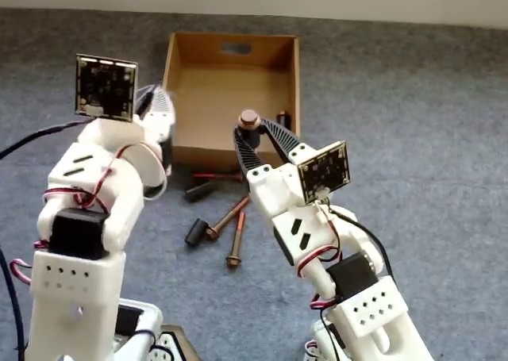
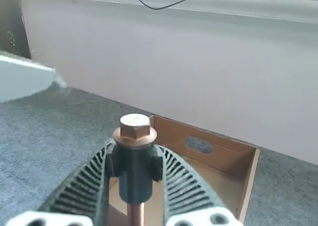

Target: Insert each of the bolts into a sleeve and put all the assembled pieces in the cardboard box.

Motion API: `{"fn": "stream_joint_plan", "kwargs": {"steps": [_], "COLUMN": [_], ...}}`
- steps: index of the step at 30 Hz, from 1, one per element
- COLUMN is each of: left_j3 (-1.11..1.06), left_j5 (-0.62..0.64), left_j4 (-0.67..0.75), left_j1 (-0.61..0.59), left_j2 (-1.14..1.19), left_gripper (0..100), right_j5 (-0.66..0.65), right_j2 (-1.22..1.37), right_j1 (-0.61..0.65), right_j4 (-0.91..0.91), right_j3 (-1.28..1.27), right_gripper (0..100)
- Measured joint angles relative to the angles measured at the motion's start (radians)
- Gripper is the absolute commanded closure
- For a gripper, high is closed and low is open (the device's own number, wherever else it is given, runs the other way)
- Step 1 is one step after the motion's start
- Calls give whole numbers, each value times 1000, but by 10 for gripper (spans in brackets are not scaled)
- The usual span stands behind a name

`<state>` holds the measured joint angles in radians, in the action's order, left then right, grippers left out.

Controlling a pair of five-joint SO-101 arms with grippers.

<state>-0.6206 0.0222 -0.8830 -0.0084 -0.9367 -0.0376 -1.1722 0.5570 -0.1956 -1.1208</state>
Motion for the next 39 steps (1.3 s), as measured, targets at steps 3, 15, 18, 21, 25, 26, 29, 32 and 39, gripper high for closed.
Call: {"fn": "stream_joint_plan", "kwargs": {"steps": [3,15,18,21,25,26,29,32,39], "left_j3": [-144,-652,-733,-810,-867,-870,-873,-873,-873], "left_j5": [2,3,3,2,2,2,2,2,2], "left_j4": [6,333,417,499,585,595,608,611,611], "left_j1": [-123,-249,-249,-249,-249,-249,-249,-249,-249], "left_j2": [0,0,0,0,0,0,0,0,0], "left_gripper": [992,992,992,991,991,991,991,991,991], "right_j5": [0,0,55,138,176,180,180,180,180], "right_j2": [0,328,494,658,890,948,1125,1281,1536], "right_j1": [0,-64,-109,-144,-161,-163,-166,-166,-180], "right_j4": [0,-72,-133,-193,-239,-241,-242,-259,-384], "right_j3": [0,138,287,456,678,729,868,985,1214], "right_gripper": [992,992,992,992,992,992,992,992,992]}}
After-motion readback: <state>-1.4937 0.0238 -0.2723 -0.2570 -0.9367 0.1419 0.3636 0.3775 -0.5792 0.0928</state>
